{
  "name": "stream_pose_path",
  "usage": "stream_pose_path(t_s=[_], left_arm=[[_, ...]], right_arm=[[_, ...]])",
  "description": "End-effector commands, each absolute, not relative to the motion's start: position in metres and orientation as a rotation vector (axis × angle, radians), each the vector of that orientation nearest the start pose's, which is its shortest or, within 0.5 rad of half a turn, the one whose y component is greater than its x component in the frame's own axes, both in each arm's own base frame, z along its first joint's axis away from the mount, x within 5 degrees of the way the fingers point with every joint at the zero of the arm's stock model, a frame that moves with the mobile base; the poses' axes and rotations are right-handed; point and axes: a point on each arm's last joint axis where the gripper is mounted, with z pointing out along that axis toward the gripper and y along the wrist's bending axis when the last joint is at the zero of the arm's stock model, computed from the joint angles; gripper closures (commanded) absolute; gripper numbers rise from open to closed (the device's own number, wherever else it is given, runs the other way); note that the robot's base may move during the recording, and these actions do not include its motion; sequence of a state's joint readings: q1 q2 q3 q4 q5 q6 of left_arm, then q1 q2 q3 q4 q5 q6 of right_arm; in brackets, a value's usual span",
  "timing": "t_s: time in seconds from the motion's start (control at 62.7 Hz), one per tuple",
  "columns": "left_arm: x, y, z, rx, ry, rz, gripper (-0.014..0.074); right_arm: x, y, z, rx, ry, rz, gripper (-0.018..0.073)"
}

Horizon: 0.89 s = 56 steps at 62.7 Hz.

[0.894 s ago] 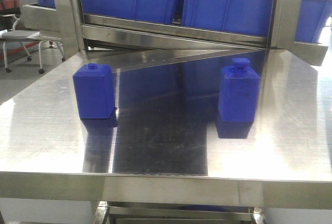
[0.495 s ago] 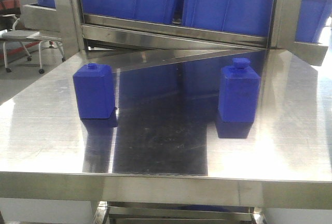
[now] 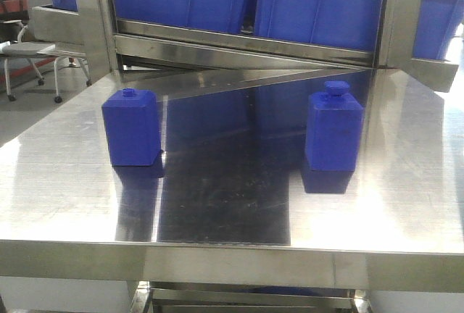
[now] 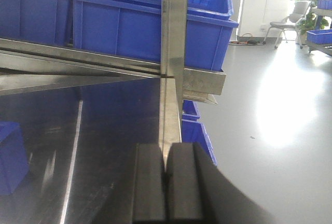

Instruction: Pick and sort blue part to right shelf

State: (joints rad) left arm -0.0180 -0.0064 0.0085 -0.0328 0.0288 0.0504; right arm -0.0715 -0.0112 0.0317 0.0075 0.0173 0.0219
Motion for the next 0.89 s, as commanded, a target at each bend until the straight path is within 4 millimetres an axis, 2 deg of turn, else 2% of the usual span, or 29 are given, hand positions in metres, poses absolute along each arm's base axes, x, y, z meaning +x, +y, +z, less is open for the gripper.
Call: stream_pose_path(t_s=[0.0,0.239,0.543,0.734,0.878], left_arm=[[0.055,-0.001,0.209,0.017,1.428,-0.013,0.0461],[0.055,-0.001,0.209,0.017,1.428,-0.013,0.0461],[0.055,-0.001,0.209,0.017,1.428,-0.013,0.0461],[0.055,-0.001,0.209,0.017,1.428,-0.013,0.0461],[0.055,-0.001,0.209,0.017,1.428,-0.013,0.0461]], right_arm=[[0.053,-0.004,0.218,0.063,1.387,-0.043,0.0501],[0.052,-0.004,0.222,0.063,1.382,-0.043,0.0501],[0.05,-0.004,0.256,0.069,1.519,-0.041,0.0501],[0.065,-0.005,0.285,0.074,1.619,-0.04,0.0501],[0.085,-0.006,0.292,0.084,1.752,-0.035,0.0501]])
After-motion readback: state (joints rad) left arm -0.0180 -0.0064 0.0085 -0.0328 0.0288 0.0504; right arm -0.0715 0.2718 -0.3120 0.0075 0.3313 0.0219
